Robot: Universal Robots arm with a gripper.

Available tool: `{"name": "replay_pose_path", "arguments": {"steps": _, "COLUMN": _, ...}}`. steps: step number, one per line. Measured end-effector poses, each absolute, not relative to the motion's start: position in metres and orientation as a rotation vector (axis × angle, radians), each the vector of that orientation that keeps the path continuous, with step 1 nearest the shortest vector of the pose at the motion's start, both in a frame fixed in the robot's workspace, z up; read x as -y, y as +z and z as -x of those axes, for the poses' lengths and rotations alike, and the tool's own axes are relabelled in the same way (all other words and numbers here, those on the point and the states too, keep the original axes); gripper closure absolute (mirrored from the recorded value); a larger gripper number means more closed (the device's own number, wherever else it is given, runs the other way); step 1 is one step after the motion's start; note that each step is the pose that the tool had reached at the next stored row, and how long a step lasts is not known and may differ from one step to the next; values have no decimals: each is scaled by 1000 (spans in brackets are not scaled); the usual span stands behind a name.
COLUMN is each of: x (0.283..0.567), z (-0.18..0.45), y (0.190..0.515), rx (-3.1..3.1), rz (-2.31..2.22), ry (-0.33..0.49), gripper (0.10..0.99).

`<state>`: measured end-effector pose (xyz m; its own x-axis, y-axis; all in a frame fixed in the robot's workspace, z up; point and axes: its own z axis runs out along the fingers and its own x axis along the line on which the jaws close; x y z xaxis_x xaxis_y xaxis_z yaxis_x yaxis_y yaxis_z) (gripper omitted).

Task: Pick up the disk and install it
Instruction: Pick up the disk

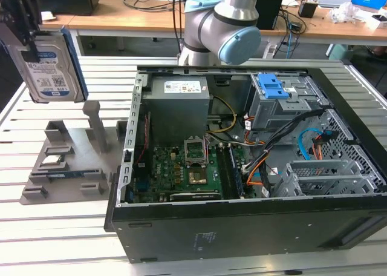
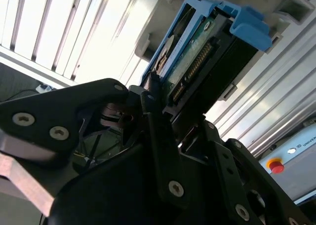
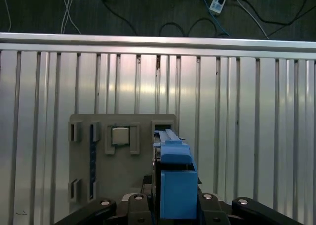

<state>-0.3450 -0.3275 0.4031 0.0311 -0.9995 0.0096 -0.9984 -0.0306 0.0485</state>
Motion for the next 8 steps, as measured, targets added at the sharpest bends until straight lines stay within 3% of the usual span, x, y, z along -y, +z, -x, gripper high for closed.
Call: {"name": "replay_pose_path", "arguments": {"steps": 8, "x": 327, "z": 345, "y": 418, "rx": 2158, "rz": -2225, "ry": -42, "gripper": 722}}
